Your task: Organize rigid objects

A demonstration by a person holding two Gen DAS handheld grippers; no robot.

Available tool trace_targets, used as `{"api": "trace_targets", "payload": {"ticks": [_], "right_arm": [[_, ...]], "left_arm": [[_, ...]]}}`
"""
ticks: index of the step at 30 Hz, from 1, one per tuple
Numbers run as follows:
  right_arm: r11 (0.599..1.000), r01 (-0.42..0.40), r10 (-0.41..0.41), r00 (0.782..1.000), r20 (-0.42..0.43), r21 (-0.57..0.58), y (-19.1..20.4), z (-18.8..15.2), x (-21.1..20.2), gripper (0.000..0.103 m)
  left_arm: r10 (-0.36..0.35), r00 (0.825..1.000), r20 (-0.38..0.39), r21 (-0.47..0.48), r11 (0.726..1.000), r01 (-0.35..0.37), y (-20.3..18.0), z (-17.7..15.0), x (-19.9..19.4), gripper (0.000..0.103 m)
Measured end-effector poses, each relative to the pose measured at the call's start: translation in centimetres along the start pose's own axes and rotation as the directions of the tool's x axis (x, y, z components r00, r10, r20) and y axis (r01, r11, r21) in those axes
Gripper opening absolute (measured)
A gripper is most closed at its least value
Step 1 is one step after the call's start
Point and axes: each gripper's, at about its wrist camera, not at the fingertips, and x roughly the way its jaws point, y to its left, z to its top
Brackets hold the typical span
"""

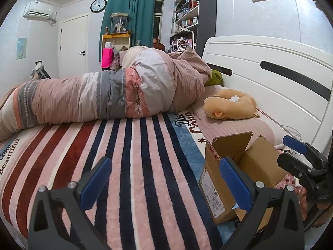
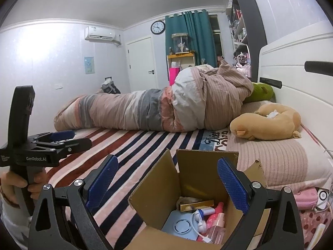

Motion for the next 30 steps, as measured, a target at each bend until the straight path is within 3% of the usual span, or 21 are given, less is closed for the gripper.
{"api": "trace_targets", "payload": {"ticks": [30], "right_arm": [[0.999, -0.001, 0.002, 1.000, -0.017, 0.051, -0.26, 0.21, 0.22, 0.096]], "left_arm": [[0.021, 1.000, 0.002, -0.003, 1.000, -0.021, 0.10, 0.07, -0.35, 0.103]]}}
